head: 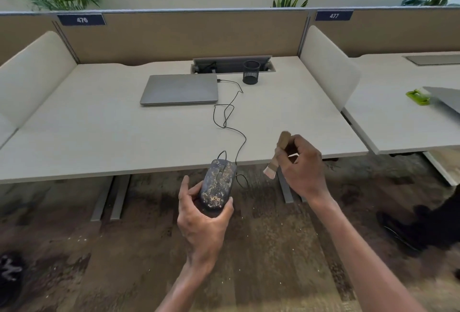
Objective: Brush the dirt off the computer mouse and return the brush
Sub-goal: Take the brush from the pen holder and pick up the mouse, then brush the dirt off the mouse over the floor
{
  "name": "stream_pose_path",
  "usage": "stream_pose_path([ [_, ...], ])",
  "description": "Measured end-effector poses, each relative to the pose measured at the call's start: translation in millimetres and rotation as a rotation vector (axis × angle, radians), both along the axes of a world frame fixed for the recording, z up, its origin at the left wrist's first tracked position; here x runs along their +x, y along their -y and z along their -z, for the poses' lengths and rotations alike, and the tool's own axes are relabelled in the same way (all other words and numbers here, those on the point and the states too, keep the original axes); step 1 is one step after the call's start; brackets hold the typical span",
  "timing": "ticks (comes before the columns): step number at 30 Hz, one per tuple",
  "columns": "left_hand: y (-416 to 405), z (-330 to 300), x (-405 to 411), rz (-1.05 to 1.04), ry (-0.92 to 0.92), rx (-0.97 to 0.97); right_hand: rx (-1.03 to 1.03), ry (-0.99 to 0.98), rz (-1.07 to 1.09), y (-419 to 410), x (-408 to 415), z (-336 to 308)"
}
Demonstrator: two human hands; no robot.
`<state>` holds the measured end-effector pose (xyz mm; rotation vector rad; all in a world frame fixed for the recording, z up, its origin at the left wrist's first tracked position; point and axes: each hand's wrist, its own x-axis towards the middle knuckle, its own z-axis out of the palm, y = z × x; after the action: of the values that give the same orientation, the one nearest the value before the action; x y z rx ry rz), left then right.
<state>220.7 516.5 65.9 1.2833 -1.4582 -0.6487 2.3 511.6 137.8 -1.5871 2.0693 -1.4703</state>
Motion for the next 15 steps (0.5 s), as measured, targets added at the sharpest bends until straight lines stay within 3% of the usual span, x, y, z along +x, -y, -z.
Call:
stream_pose_path([
  [11, -48, -13, -19, -0.098, 0.055, 0.022, 0.125, -0.073, -0.248, -40, -28, 5],
  [15, -62, -15, -31, -0.125, 0.050, 0.011, 0.145, -0.212, -0.251, -52, -31, 10],
])
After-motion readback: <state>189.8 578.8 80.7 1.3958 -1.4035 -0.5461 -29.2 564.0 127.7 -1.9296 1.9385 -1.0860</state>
